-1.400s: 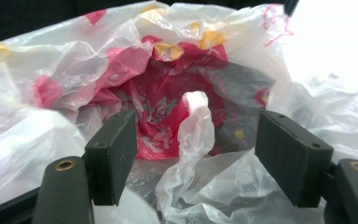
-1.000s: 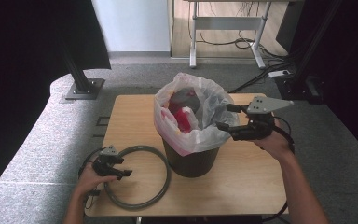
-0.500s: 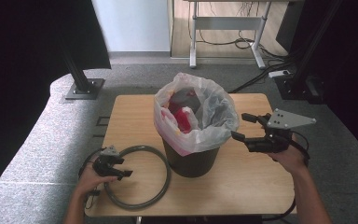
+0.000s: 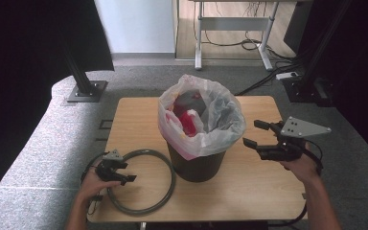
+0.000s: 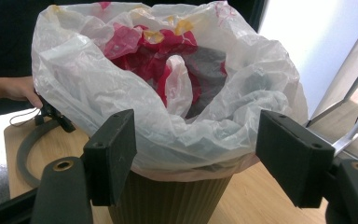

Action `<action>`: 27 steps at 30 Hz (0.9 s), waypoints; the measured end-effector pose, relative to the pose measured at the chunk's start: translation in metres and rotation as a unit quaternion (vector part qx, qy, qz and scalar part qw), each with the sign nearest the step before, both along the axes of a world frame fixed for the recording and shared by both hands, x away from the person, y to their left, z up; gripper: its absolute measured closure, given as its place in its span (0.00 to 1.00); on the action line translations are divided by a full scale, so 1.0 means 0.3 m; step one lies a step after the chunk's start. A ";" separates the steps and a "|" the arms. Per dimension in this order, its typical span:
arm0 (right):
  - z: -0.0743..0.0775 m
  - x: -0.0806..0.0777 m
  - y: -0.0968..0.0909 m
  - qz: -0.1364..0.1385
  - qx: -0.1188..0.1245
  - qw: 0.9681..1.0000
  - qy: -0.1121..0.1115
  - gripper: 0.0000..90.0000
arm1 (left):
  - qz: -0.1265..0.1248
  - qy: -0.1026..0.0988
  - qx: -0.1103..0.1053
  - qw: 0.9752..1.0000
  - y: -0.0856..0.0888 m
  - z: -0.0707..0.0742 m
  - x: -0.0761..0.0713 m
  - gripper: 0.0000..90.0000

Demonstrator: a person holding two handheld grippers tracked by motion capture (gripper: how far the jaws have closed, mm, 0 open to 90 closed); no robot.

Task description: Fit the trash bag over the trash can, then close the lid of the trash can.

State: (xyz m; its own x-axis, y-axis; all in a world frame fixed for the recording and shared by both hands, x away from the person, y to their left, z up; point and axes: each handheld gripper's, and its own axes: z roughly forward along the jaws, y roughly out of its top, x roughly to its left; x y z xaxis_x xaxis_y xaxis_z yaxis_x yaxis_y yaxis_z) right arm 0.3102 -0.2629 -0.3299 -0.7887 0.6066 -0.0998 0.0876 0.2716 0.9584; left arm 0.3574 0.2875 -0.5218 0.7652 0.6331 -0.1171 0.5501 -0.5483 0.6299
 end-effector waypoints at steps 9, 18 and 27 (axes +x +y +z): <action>-0.023 -0.011 -0.007 -0.001 0.000 1.000 0.000 0.32 | 0.002 -0.002 -0.001 1.000 0.005 0.002 0.000 0.29; -0.031 -0.020 -0.027 -0.005 0.005 1.000 -0.001 0.32 | 0.010 -0.020 -0.002 1.000 0.008 0.012 0.002 0.29; -0.042 -0.016 -0.043 -0.006 0.010 1.000 0.001 0.32 | 0.015 -0.035 0.004 0.999 0.009 0.016 0.028 0.27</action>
State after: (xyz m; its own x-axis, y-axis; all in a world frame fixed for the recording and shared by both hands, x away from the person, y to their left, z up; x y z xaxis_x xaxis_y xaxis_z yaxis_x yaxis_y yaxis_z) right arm 0.3054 -0.2758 -0.3424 -0.7817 0.6178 -0.0856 0.0928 0.2508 0.9636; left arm 0.3659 0.2901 -0.5169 0.7518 0.6567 -0.0589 0.5215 -0.5376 0.6625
